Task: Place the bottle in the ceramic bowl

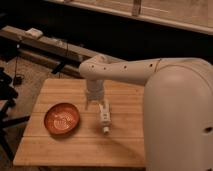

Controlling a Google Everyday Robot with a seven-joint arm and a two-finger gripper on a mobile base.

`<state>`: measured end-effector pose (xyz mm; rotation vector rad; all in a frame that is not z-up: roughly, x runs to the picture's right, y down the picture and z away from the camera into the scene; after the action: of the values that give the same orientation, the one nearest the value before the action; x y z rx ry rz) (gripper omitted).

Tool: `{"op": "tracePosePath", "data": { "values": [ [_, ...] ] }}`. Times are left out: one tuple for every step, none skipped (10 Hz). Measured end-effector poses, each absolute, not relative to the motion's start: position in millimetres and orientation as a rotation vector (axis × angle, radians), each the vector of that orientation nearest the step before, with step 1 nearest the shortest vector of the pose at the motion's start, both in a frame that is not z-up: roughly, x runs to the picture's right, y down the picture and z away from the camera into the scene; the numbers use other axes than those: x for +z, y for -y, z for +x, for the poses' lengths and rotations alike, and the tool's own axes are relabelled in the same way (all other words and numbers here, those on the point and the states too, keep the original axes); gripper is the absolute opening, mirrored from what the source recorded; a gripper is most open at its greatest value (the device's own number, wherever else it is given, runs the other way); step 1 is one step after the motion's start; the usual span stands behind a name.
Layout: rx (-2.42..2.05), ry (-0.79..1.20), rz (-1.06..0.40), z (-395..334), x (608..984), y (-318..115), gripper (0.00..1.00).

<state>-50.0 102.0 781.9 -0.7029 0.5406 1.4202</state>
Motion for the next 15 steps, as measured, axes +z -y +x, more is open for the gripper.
{"op": "tracePosePath", "data": {
  "values": [
    [1.41,-0.547,-0.712,-41.1,796.1,-101.5,0.65],
    [1.406,-0.549,-0.712,-37.7,802.0,-101.1,0.65],
    [1.404,-0.547,-0.71,-35.6,807.2,-99.2,0.65],
    [1.4,-0.546,-0.706,-32.3,814.4,-96.2,0.65],
    [1.397,-0.55,-0.699,-27.4,819.9,-96.0,0.65],
    [1.394,-0.554,-0.696,-24.7,821.7,-97.9,0.65],
    [1.389,-0.56,-0.689,-20.5,826.2,-102.3,0.65],
    [1.386,-0.561,-0.685,-18.5,830.4,-105.9,0.65],
    [1.383,-0.562,-0.685,-18.0,833.4,-109.2,0.65],
    [1.379,-0.565,-0.684,-17.4,835.6,-112.4,0.65],
    [1.378,-0.567,-0.686,-16.2,839.9,-117.5,0.65],
    [1.378,-0.574,-0.684,-13.5,844.0,-122.4,0.65],
    [1.382,-0.574,-0.685,-12.6,846.6,-124.2,0.65],
    [1.384,-0.579,-0.686,-10.9,850.4,-127.5,0.65],
    [1.385,-0.581,-0.69,-10.5,853.6,-130.4,0.65]
  ]
}}
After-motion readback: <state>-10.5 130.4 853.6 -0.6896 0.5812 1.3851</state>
